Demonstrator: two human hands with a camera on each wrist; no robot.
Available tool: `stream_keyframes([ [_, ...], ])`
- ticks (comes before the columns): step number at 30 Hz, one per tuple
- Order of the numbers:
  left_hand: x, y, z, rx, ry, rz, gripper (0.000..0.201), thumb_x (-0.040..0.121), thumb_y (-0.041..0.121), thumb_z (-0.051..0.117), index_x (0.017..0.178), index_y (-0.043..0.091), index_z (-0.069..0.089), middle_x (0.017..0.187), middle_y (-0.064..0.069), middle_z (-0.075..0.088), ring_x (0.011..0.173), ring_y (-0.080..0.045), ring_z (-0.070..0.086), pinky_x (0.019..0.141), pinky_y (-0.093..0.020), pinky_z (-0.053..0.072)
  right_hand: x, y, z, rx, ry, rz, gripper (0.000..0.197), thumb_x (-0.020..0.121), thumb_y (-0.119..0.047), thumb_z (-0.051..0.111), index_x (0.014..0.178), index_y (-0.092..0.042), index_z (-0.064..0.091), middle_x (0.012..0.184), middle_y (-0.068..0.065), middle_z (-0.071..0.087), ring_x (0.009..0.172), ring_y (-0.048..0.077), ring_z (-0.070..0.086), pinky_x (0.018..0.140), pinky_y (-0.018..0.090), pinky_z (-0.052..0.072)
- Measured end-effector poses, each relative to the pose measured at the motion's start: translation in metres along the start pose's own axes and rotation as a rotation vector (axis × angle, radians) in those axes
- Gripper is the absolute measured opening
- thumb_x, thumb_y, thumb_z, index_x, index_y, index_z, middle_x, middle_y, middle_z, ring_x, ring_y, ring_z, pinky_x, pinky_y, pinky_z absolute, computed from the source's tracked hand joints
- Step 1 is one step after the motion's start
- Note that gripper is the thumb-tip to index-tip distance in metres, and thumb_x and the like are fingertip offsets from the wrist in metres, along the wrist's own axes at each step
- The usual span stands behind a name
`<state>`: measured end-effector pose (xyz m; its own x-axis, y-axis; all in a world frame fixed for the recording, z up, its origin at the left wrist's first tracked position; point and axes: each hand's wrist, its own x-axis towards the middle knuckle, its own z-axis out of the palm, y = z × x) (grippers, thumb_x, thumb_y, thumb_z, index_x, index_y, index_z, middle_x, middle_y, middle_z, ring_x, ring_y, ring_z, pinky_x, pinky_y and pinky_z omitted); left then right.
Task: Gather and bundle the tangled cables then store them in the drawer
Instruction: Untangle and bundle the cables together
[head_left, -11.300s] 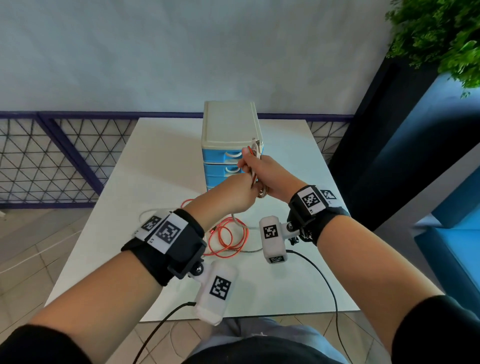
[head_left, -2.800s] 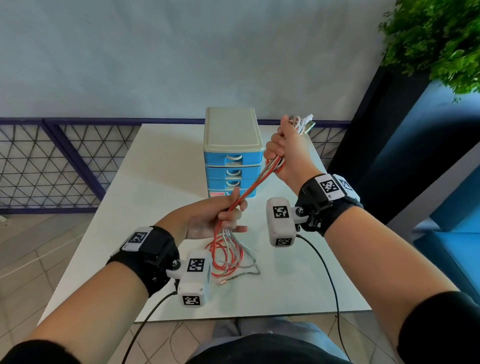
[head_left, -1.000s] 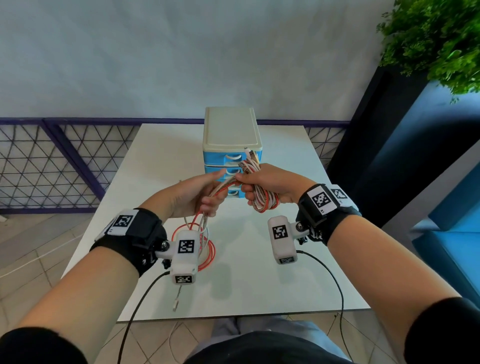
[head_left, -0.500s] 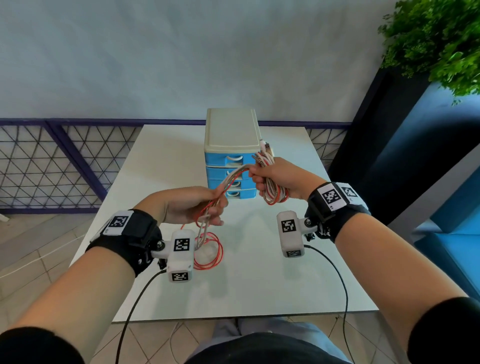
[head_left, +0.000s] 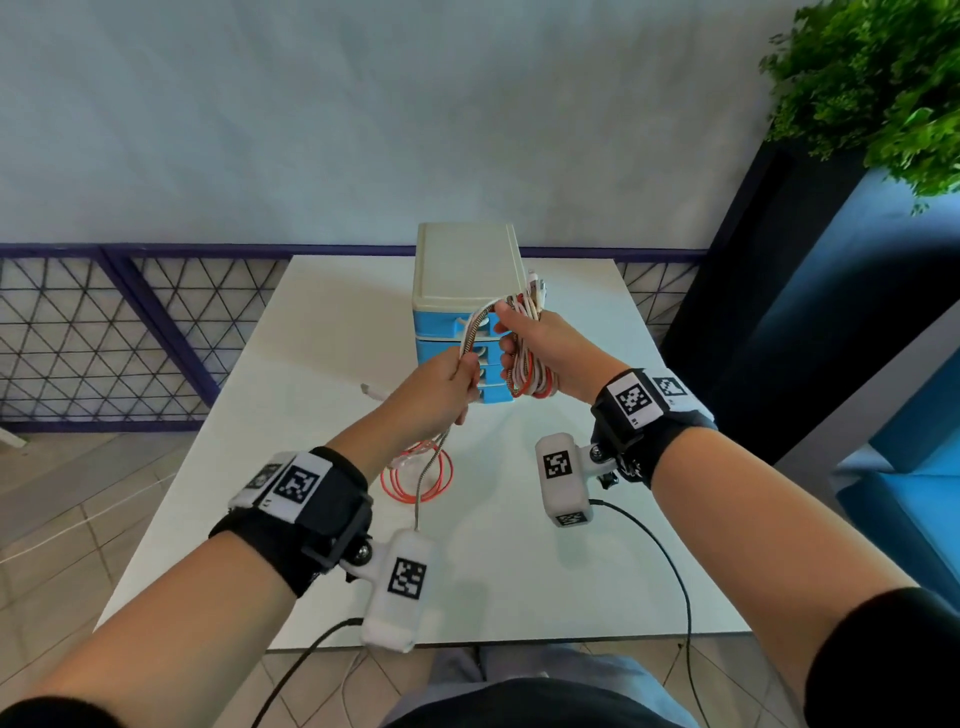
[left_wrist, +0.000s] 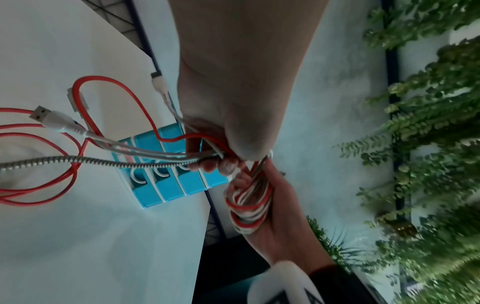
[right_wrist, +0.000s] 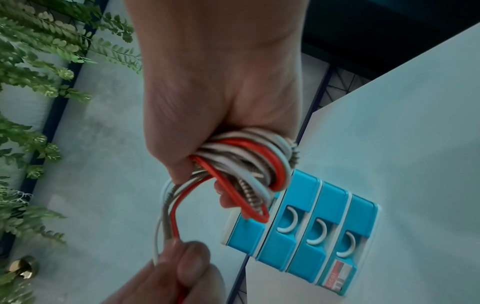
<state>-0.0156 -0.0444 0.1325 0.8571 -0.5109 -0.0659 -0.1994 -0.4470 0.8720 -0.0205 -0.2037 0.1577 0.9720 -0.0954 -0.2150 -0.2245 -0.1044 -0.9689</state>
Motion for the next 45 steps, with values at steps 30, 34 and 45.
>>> stream_keyframes([
  [30,-0.012,-0.004,0.006,-0.118,-0.443,-0.076,0.046,0.099,0.044,0.031,0.065,0.021,0.053,0.062,0.001,0.047,0.060,-0.013,0.057,0.065,-0.023,0.045,0.006,0.010,0.022,0.773,0.031,0.111,0.036,0.099,-0.025,0.048,0.067,-0.012,0.056,0.056,0.002,0.063,0.051,0.015,0.063,0.069,0.032,0.049],
  [34,-0.020,-0.028,0.007,-0.281,-0.486,-0.090,0.043,0.092,0.052,0.038,0.064,0.021,0.051,0.058,0.005,0.042,0.059,-0.010,0.058,0.046,-0.017,0.035,0.005,0.004,0.017,0.864,0.088,0.090,0.031,0.098,-0.024,0.050,0.068,-0.017,0.044,0.045,-0.007,0.040,0.034,0.007,0.042,0.044,0.023,0.045],
  [45,-0.020,-0.034,-0.023,-0.557,-0.652,-0.307,0.045,0.086,0.045,0.042,0.103,0.007,0.060,0.066,0.004,0.053,0.072,-0.014,0.058,0.061,-0.020,0.050,0.002,-0.009,0.000,0.872,-0.013,0.045,0.028,0.098,-0.021,0.050,0.071,-0.019,0.045,0.043,-0.008,0.038,0.032,0.004,0.037,0.037,0.019,0.041],
])
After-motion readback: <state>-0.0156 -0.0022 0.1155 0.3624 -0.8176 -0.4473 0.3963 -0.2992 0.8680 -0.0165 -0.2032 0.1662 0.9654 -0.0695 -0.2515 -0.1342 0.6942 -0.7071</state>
